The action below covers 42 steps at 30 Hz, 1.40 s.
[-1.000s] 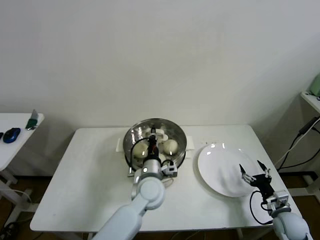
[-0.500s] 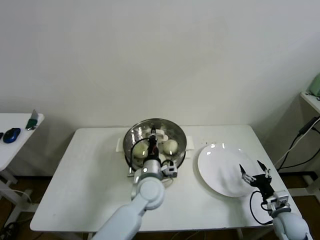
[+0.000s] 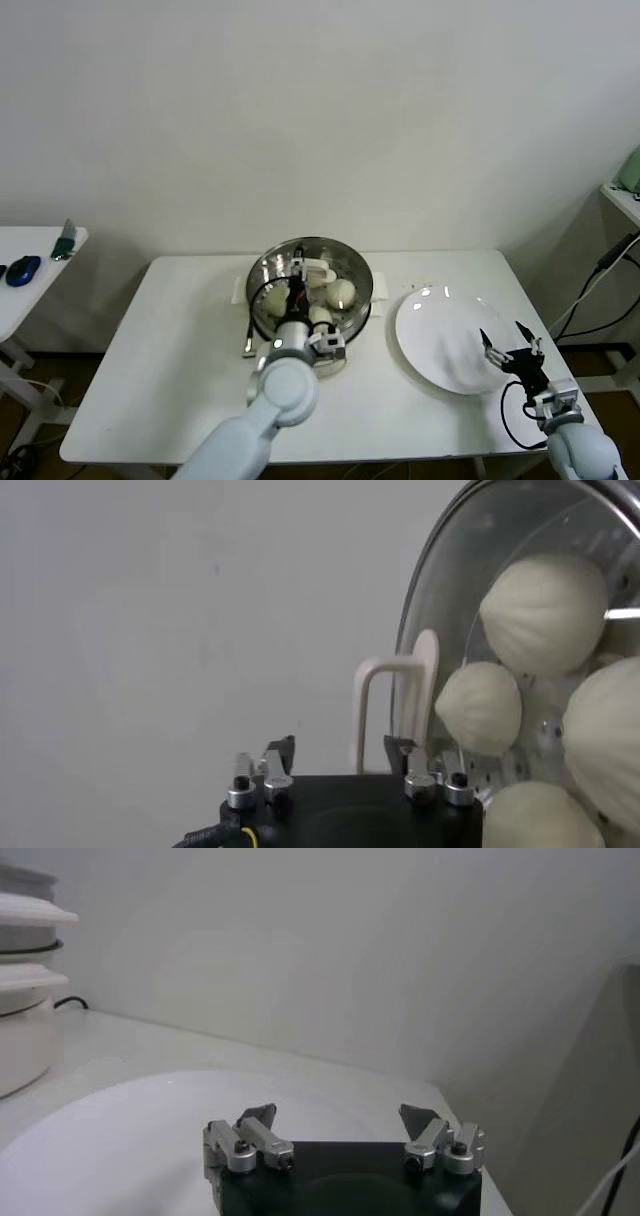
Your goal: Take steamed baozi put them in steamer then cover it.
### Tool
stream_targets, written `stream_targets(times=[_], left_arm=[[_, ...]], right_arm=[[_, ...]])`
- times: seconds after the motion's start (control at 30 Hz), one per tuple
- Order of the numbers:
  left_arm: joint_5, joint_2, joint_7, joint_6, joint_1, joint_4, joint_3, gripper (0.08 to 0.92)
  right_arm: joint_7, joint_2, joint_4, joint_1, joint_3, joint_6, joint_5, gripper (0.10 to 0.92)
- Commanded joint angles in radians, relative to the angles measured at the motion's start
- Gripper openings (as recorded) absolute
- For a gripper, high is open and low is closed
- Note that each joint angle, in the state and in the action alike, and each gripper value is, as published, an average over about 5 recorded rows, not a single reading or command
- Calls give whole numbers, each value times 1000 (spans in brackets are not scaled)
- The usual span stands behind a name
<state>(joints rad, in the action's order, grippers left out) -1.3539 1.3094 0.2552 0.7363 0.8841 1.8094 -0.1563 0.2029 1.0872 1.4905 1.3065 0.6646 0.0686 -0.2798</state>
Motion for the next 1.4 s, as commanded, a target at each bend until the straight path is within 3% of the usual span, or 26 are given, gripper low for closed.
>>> stream_targets(times=[0.03, 0.23, 0.37, 0.6, 0.73, 0.9, 1.1, 1.4], left_arm=[[58, -71, 4, 49, 84, 195, 21, 667], [124, -127, -34, 49, 169, 308, 62, 808], [248, -150, -140, 23, 250, 366, 145, 822], [683, -161, -418, -218, 426, 413, 436, 823], [941, -111, -495, -403, 550, 410, 630, 823], [1213, -34, -501, -588, 668, 366, 784, 823], [1372, 38, -449, -745, 726, 245, 860, 823], [1423, 78, -418, -810, 716, 152, 858, 823]], right_arm=[[-17, 0, 19, 0, -2, -72, 1, 823], [-13, -2, 35, -1, 0, -88, 11, 823], [-13, -3, 58, 6, -3, -87, -5, 823], [-14, 2, 116, 24, -22, -76, -17, 823], [-15, 3, 139, 27, -36, -74, -24, 823], [-15, 3, 143, 19, -46, -72, -24, 823], [-11, 5, 142, 13, -52, -61, -17, 823], [-7, 20, 133, 3, -54, -35, -23, 823]])
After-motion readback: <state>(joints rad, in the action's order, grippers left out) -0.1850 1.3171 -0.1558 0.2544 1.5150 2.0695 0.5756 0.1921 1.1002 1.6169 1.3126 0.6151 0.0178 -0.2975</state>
